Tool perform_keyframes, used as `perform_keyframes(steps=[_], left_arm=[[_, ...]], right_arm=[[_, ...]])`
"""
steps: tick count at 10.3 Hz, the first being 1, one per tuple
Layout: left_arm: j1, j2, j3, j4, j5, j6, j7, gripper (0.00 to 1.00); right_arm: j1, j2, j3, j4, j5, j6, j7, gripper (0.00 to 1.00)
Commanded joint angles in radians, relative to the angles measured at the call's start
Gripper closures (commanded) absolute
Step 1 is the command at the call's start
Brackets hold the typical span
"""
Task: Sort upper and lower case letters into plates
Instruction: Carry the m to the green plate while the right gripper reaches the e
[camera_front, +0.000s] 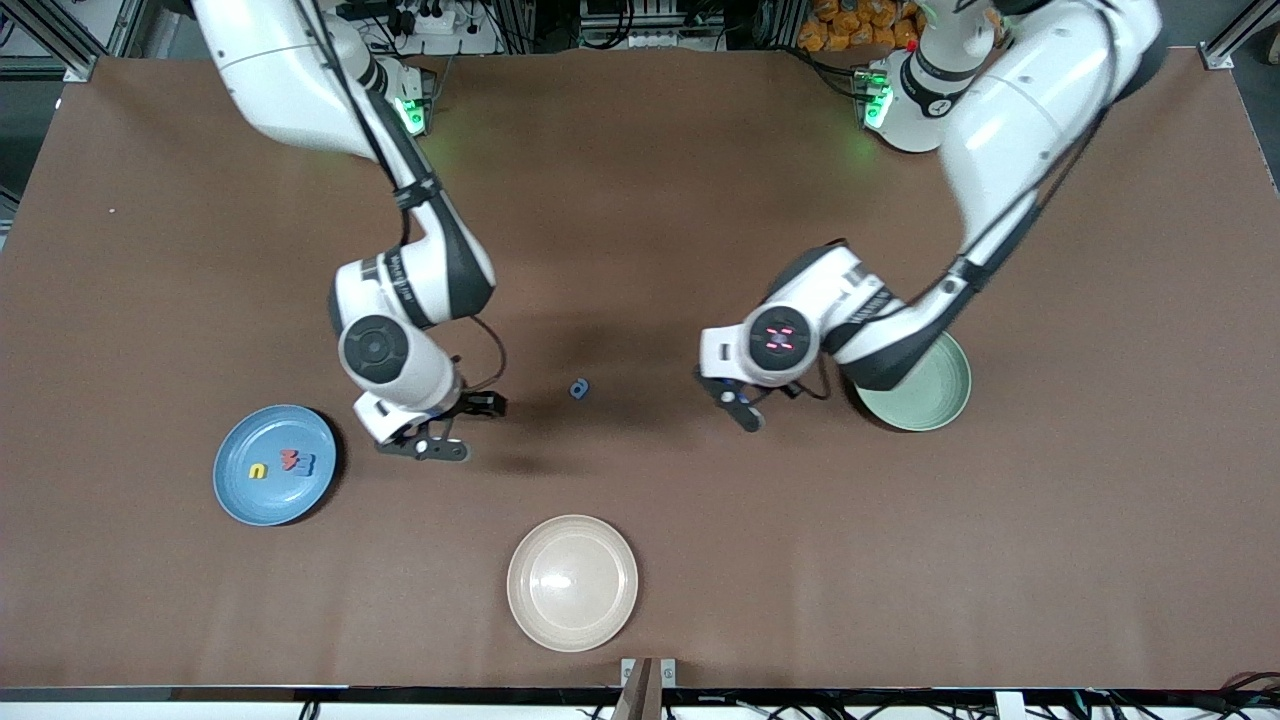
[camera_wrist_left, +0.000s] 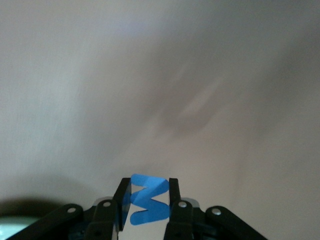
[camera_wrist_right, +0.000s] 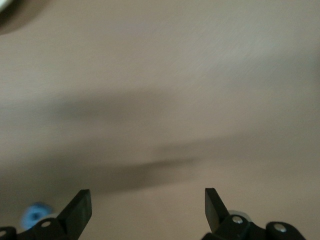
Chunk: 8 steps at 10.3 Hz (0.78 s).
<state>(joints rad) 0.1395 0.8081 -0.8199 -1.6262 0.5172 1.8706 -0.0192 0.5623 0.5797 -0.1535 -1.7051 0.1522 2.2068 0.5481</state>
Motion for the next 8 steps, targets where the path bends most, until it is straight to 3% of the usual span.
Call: perform_keyframes(steps=[1,4,8], left_arm=[[0.220,-0.125,-0.105,-0.226,0.043,0.013,0.013,0.90],[0.378,-0.245,-0.119,-0.334,0.046,0.013,0.169,0.90],[0.503,-0.183,-0.114,-0.343,0.225,0.086,0.245,0.91]], right_arm=[[0.059,-0.021,-0.008,-0.016,0.059,0.013,0.175,0.00],[0.126,0.002,-0.008,-0.018,0.056,0.123,0.427,0.00],[0.175,0.086,-0.006,0.010,0.050,0.139,0.558,0.00]])
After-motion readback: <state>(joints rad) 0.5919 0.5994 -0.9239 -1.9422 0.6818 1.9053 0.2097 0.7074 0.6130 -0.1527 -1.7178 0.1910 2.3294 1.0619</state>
